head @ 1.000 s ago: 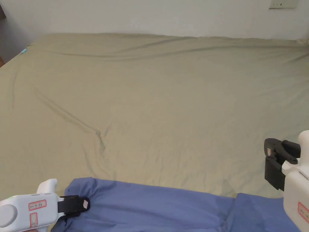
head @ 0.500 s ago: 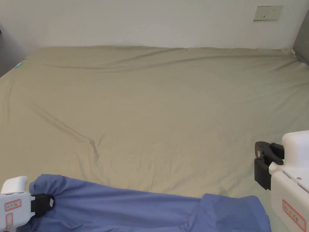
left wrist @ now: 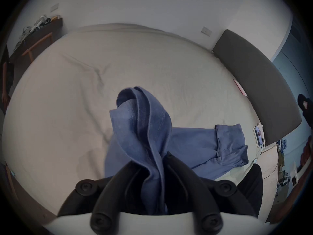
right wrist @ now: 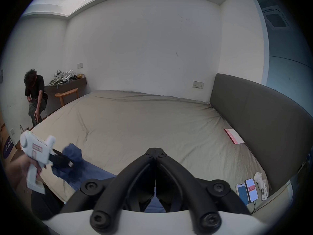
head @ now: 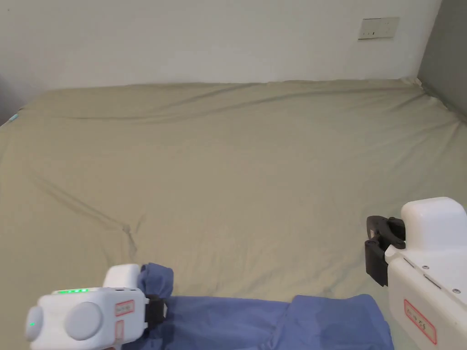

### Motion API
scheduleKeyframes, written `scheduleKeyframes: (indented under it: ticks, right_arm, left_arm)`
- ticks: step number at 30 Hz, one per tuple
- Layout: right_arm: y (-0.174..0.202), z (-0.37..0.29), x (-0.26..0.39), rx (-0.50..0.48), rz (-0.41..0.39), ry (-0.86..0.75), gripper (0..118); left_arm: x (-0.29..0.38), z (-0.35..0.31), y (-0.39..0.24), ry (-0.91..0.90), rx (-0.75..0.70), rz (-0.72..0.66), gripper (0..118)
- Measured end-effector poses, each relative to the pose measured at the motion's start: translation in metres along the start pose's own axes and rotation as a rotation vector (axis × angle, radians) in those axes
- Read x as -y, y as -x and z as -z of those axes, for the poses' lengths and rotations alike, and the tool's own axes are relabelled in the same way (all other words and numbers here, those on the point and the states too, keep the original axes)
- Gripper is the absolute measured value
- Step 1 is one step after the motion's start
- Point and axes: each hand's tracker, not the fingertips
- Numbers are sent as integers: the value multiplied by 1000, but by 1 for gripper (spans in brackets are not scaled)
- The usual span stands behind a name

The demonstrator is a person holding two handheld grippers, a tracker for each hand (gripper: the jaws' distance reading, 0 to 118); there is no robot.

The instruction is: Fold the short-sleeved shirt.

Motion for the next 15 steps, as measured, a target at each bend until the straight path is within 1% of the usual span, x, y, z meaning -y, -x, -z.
scheduleKeyframes:
  ticks: [3, 7, 8, 9, 10, 12, 13, 14, 15]
  right_arm:
    - [-8, -4, 1, 7, 11, 8, 2]
    - [-16, -8, 4, 27, 6, 8, 2]
    - [-18, -9, 4, 31, 11, 9, 2]
    - [-20, -8, 5, 34, 13, 12, 2]
    - [-22, -7, 6, 40, 15, 16, 2]
    - [-25, -6, 7, 50, 18, 21, 2]
    - [-27, -5, 7, 51, 22, 24, 2]
    - [-27, -5, 7, 51, 26, 25, 2]
    - [-27, -5, 7, 51, 27, 25, 2]
  left_arm:
    - [4, 33, -21, 51, 2, -13, 8]
    - [12, 65, -50, 113, -126, 57, 8]
    - [14, 72, -56, 117, -137, 73, 10]
    - [16, 75, -64, 122, -131, 74, 17]
    - [17, 78, -66, 132, -103, 61, 38]
    - [16, 81, -71, 150, 52, -3, 90]
    - [16, 78, -74, 142, 118, -36, 109]
    - [14, 72, -77, 110, 161, -64, 111]
    - [12, 64, -80, 57, 162, -71, 111]
